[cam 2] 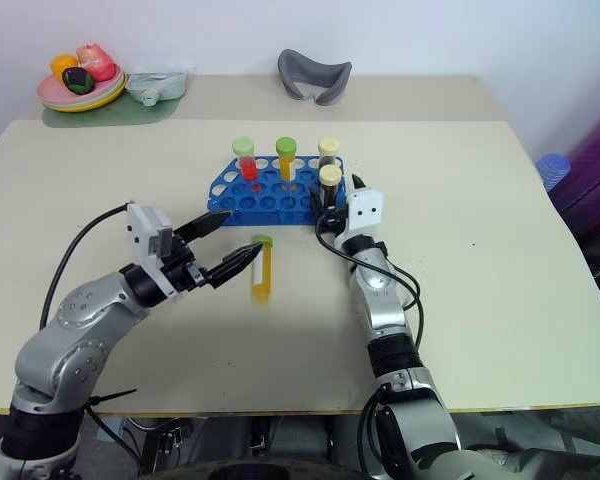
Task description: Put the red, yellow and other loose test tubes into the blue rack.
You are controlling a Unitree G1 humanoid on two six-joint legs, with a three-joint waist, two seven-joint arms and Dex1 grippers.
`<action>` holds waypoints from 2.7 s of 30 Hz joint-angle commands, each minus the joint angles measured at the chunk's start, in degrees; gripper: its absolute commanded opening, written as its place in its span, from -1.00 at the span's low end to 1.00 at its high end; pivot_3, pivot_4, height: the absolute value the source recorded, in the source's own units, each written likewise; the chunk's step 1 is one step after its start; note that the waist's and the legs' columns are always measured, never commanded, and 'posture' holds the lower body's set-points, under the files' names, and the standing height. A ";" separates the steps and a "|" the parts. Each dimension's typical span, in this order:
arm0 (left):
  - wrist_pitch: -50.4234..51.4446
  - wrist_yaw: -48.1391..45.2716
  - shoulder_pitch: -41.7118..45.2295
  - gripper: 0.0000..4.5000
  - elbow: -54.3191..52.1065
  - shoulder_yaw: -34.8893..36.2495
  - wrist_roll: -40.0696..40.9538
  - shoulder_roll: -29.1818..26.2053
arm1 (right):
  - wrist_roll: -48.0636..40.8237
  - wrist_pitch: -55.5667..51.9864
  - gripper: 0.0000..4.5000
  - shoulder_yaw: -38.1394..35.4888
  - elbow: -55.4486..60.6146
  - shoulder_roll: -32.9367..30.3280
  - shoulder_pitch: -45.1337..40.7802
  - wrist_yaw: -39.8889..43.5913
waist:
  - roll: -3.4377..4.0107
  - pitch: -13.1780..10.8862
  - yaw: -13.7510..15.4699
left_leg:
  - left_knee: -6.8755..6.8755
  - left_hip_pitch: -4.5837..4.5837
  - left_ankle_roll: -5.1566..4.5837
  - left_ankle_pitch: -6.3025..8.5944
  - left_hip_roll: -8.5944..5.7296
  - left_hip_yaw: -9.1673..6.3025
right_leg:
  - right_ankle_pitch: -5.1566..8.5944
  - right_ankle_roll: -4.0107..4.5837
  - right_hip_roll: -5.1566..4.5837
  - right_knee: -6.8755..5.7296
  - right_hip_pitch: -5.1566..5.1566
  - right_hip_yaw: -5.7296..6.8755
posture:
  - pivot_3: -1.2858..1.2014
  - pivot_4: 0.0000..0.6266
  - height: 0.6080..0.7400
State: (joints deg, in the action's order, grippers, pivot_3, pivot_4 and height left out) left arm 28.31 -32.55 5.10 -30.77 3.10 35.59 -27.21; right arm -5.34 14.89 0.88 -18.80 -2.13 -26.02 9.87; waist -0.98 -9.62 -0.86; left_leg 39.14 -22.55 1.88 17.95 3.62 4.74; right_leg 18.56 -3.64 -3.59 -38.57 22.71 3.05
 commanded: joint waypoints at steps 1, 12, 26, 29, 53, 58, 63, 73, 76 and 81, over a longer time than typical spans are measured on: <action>-1.29 -0.29 -0.74 1.00 -2.30 1.45 0.11 -0.38 | -1.24 -2.67 0.98 -0.38 9.86 -2.87 1.96 2.84 | 0.00 0.00 0.15 | 0.00 0.00 0.00 0.00 0.00 0.00 | 0.00 0.00 0.00 0.00 0.00 0.00 | 0.03 -0.52 0.92; -5.18 -4.99 -4.27 1.00 3.48 8.41 -2.17 -6.25 | -19.31 -40.03 0.98 -2.24 43.78 -25.60 16.46 19.69 | 0.03 -0.01 0.03 | -0.05 0.07 -0.06 0.03 0.01 -0.01 | 0.00 0.01 0.01 0.01 -0.03 -0.01 | 0.03 -0.52 0.92; -13.26 -22.47 -7.48 1.00 16.89 13.80 -6.26 -20.01 | -39.99 -107.39 0.98 -2.11 50.19 -12.39 -13.21 -2.05 | 0.00 0.01 0.29 | -0.07 -0.40 0.03 -0.02 0.01 0.00 | 0.04 0.22 -0.05 -0.35 0.63 0.01 | 0.03 -0.52 0.92; -12.58 -22.55 -8.32 1.00 15.79 14.09 -6.62 -20.61 | -44.09 -107.39 0.98 1.01 43.92 -10.76 -16.15 -10.74 | -0.04 0.03 0.16 | 0.09 -0.68 -0.02 0.01 -0.07 0.00 | 0.03 0.20 -0.14 -0.35 0.77 0.02 | 0.03 -0.52 0.92; -11.28 -22.52 -14.36 1.00 11.64 15.37 -6.47 -19.27 | -73.61 -107.39 0.98 12.71 14.94 -5.36 -29.68 -49.65 | -0.05 0.04 -1.64 | 0.06 -0.77 0.06 -0.04 0.02 -0.01 | 0.02 0.19 -0.04 -0.43 0.96 0.02 | 0.03 -0.52 0.92; -15.48 -24.26 -15.58 1.00 14.85 15.36 -7.41 -17.97 | -73.05 -107.39 0.98 16.38 14.24 -7.42 -30.19 -49.49 | -0.05 0.04 -1.70 | 0.03 -0.81 0.06 -0.04 0.04 0.00 | 0.03 0.19 -0.03 -0.44 1.03 0.01 | 0.03 -0.52 0.92; -18.57 -25.33 -15.57 1.00 17.88 14.76 -8.46 -16.81 | -71.72 -107.39 0.98 17.62 15.56 -11.25 -28.91 -49.33 | -0.07 0.05 -1.42 | 0.05 -0.84 0.01 -0.01 0.03 0.00 | 0.02 0.19 -0.07 -0.43 1.03 0.01 | 0.03 -0.52 0.92; -21.26 -25.88 -13.48 1.00 20.56 12.40 -9.42 -14.53 | -71.34 -107.39 0.98 23.14 21.63 -20.28 -28.68 -43.47 | -0.07 0.05 -1.46 | 0.05 -0.84 -0.25 0.13 0.02 0.00 | 0.02 0.19 -0.10 -0.43 1.03 0.02 | 0.03 -0.52 0.92; -20.95 -25.48 -12.81 1.00 19.80 11.45 -9.44 -13.75 | -70.69 -107.39 0.98 25.59 24.63 -24.20 -28.68 -39.39 | -0.07 0.05 -1.39 | 0.05 -0.84 -0.29 0.15 0.02 0.00 | 0.02 0.19 -0.10 -0.42 1.03 0.02 | 0.03 -0.52 0.92; -19.85 -24.36 -12.27 1.00 17.97 10.32 -9.46 -13.14 | -67.90 -107.39 0.98 26.90 29.67 -27.45 -28.64 -27.94 | -0.07 0.05 -1.50 | 0.05 -0.84 -0.34 0.18 0.03 -0.01 | 0.02 0.19 -0.09 -0.42 1.04 0.02 | 0.03 -0.52 0.92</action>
State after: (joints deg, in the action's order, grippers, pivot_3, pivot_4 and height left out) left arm 8.48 -57.19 -7.58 -10.40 13.47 25.89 -40.44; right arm -74.13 -92.15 27.19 7.90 -29.29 -54.42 -21.82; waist -1.05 -9.57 -2.36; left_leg 39.19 -23.39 1.54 18.13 3.65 4.74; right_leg 18.58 -3.45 -3.68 -38.99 23.75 3.07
